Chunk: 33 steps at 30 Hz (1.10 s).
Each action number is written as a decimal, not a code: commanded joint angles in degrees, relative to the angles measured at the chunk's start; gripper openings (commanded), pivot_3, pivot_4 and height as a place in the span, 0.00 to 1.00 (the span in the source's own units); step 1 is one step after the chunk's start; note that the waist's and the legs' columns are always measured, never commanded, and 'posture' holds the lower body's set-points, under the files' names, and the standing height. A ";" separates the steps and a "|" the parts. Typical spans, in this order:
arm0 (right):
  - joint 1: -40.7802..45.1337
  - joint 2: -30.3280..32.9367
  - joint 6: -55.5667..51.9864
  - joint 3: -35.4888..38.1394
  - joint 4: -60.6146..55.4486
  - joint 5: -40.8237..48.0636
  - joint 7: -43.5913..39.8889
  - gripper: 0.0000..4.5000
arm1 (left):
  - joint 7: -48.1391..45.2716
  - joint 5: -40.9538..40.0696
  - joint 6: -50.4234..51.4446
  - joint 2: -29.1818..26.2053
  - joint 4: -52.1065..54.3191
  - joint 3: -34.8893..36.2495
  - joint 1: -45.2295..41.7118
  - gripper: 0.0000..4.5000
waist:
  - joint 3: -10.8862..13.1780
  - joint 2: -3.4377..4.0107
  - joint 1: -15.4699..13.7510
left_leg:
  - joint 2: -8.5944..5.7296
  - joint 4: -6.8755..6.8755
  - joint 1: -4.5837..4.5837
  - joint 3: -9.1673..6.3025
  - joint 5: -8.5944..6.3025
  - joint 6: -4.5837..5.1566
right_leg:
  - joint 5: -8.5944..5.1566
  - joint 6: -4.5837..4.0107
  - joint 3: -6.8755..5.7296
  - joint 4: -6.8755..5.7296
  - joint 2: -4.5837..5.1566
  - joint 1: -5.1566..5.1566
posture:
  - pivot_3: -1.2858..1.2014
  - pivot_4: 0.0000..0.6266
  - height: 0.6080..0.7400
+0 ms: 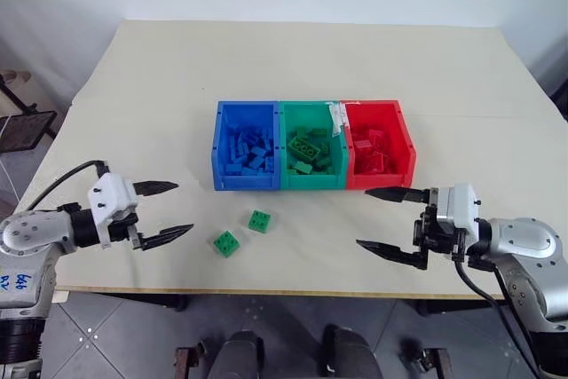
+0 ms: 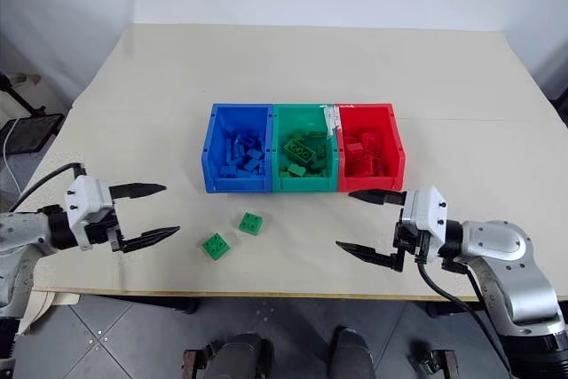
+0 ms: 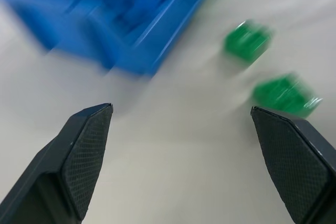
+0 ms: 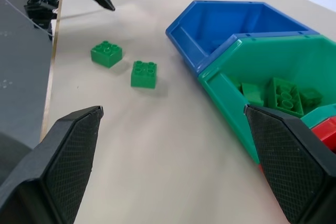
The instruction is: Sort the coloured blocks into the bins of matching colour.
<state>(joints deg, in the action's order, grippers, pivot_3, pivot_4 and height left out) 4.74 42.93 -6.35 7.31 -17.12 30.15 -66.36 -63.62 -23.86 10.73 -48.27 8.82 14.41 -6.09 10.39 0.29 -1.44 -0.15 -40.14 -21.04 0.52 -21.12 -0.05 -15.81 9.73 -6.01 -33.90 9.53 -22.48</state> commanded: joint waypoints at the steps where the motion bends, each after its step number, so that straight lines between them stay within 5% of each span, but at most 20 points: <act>1: -2.26 1.20 0.90 2.90 -0.69 0.11 -0.13 1.00 | -1.83 -2.21 4.75 -2.20 10.18 -4.67 0.13 0.99 | 0.00 0.00 0.07 | 0.00 0.01 0.00 0.01 0.00 0.00 | 0.00 0.00 0.00 0.01 0.00 0.00 | 0.52 0.24 1.00; 11: -7.87 0.32 -5.26 6.47 -7.39 4.73 5.79 1.00 | 0.02 14.75 1.69 7.90 -0.16 -28.83 -20.47 0.99 | -0.03 0.01 -0.39 | -0.05 -0.10 -0.01 0.09 0.01 0.01 | 0.01 -0.01 0.03 -0.03 0.00 0.00 | 0.52 0.24 1.00; 24: -17.64 1.33 -4.25 11.41 -11.82 2.75 6.80 1.00 | -3.57 20.75 -5.10 9.72 -13.80 -32.49 -27.06 0.99 | -0.03 0.00 -0.53 | -0.03 -0.02 -0.03 0.11 0.00 0.03 | 0.01 -0.01 0.02 0.02 0.00 -0.03 | 0.52 0.24 1.00; 33: -19.54 1.28 0.72 11.45 -11.29 -0.12 4.58 1.00 | -4.25 22.10 -4.19 10.98 -16.72 -33.21 -28.54 0.45 | -0.03 0.01 -0.28 | -0.03 -0.05 0.03 0.15 -0.01 0.04 | 0.01 -0.01 0.03 0.01 0.00 0.01 | 0.52 0.24 1.00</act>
<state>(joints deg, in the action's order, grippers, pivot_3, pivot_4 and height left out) -14.47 43.88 -7.35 18.02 -27.03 30.22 -60.98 -68.37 -3.14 6.54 -37.26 -7.34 -18.62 -34.17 10.35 0.30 -1.72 -0.18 -40.19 -21.02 0.67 -21.13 -0.02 -15.80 9.73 -5.98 -33.89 9.53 -22.47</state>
